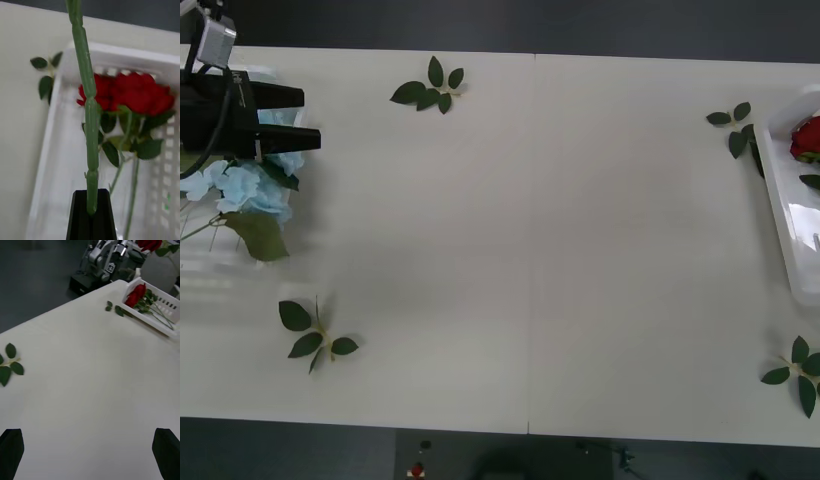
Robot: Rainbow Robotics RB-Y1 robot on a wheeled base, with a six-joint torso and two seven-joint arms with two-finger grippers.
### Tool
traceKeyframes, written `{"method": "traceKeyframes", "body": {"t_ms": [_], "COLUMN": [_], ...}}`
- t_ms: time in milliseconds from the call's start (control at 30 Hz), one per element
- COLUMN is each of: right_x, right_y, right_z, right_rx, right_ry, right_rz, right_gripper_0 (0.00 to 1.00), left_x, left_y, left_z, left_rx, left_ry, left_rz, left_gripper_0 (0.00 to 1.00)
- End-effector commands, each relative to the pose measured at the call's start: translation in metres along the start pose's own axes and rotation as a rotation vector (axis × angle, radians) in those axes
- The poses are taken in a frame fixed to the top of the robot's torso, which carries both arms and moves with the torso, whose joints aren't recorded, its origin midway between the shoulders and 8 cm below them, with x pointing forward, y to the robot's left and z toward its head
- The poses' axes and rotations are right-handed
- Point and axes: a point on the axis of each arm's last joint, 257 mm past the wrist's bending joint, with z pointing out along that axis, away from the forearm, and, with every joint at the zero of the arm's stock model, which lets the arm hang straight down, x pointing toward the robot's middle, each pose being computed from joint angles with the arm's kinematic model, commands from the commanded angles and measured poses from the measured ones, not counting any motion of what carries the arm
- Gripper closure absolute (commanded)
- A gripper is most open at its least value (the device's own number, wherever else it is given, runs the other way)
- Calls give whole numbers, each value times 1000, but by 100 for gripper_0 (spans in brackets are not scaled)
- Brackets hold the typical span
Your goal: Put the red flowers into the right box and the blue flowers into the left box
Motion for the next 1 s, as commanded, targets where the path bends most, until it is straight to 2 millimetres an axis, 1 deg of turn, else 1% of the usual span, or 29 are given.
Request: {"method": "traceKeyframes", "body": {"t_ms": [33,67,133,167,200,233,267,300,333,367,400,433,533,633,667,700,733,767,833,867,933,967,1000], "right_x": [37,47,55,61,63,63,65,64,63,62,61,60,54,49,48,44,38,34,16,13,-3,-7,-12], "right_y": [-54,-63,-69,-74,-76,-76,-75,-74,-71,-69,-65,-64,-58,-47,-43,-33,-18,-9,34,46,96,112,138], "right_z": [-15,-18,-19,-20,-21,-20,-18,-17,-15,-13,-11,-11,-6,0,1,4,7,8,10,9,3,0,-7], "right_rx": [105,122,136,146,150,151,149,145,137,132,125,124,114,95,86,60,24,2,-109,-142,-279,-322,-400], "right_ry": [60,75,88,96,98,94,88,76,66,63,56,53,28,7,4,-5,-16,-23,-48,-52,-71,-76,-82], "right_rz": [70,76,87,91,96,98,112,129,137,141,142,142,147,148,150,160,168,168,158,156,123,114,81], "right_gripper_0": [100,100,100,100,85,59,8,0,0,0,0,0,0,0,0,0,0,0,0,0,0,0,0], "left_x": [-8,-10,-11,-13,-13,-13,-15,-17,-20,-22,-26,-28,-35,-39,-39,-40,-41,-42,-42,-41,-39,-40,-40], "left_y": [-29,-37,-47,-55,-67,-72,-84,-94,-106,-110,-122,-126,-157,-178,-181,-185,-189,-191,-198,-200,-204,-205,-206], "left_z": [11,17,23,27,33,35,40,44,48,49,52,53,58,57,57,57,56,56,58,59,62,63,66], "left_rx": [83,98,105,104,108,107,101,96,96,95,99,99,128,156,159,167,174,179,191,191,184,180,172], "left_ry": [9,-3,-22,-33,-46,-52,-65,-80,-100,-108,-128,-134,-166,-183,-184,-182,-182,-182,-181,-180,-180,-183,-187], "left_rz": [-32,-38,-41,-46,-49,-50,-43,-38,-39,-41,-44,-42,-43,-68,-69,-64,-61,-62,-63,-69,-97,-103,-109], "left_gripper_0": [0,0,0,0,0,0,0,0,0,0,0,0,0,0,0,0,0,0,0,0,0,0,0]}}
